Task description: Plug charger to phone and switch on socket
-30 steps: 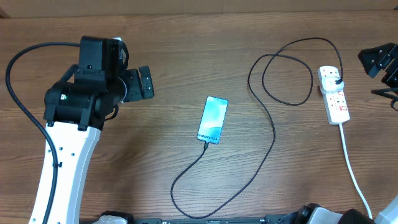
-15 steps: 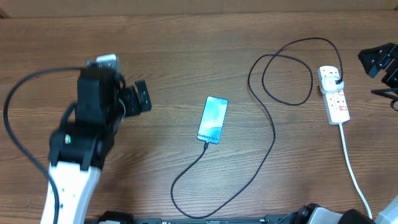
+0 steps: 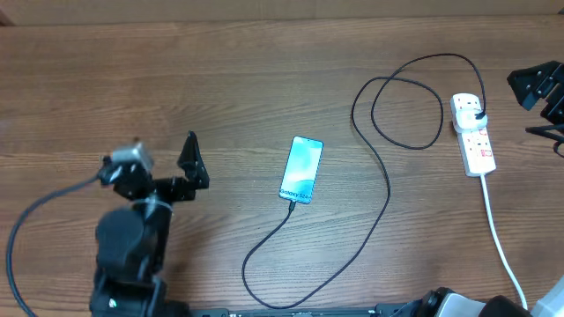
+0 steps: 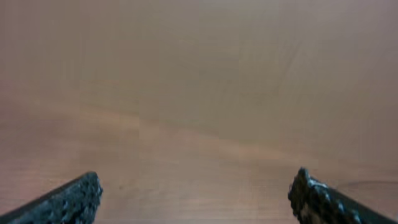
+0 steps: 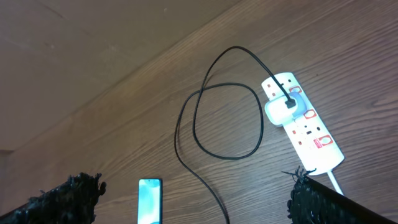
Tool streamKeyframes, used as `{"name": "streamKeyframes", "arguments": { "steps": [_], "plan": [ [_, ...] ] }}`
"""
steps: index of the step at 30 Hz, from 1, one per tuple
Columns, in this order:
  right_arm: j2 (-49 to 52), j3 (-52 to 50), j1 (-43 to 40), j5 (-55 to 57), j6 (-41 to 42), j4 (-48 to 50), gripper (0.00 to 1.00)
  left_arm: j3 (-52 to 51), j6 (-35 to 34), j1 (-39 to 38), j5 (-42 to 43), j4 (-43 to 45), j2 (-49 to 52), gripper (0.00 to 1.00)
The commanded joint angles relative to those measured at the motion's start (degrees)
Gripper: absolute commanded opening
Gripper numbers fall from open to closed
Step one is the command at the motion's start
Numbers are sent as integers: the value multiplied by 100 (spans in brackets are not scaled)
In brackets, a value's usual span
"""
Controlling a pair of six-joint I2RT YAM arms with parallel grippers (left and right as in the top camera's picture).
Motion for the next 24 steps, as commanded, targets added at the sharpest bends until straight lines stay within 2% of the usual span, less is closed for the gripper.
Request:
{"name": "streamKeyframes", "arguments": {
  "steps": [1, 4, 7, 15, 19, 24],
  "plan": [
    [-4, 44, 4, 0, -24, 7, 100, -925, 96, 0, -76, 800, -866, 100],
    [-4, 44, 4, -2, -24, 7, 100, -1593, 96, 28, -76, 1510, -1526, 100],
    [-4, 44, 4, 0, -24, 7, 100, -2083, 94, 114, -70, 1797, -2050, 100],
    [-4, 44, 4, -2, -24, 7, 100, -3119, 87, 503, 170, 1773, -3051, 100],
    [-4, 44, 4, -2, -24, 7, 100, -3095, 144, 592, 229, 1495, -3082, 100],
    [-4, 44, 4, -2, -24, 7, 100, -3095, 623, 601, 234, 1078, -3082, 100]
  ]
}}
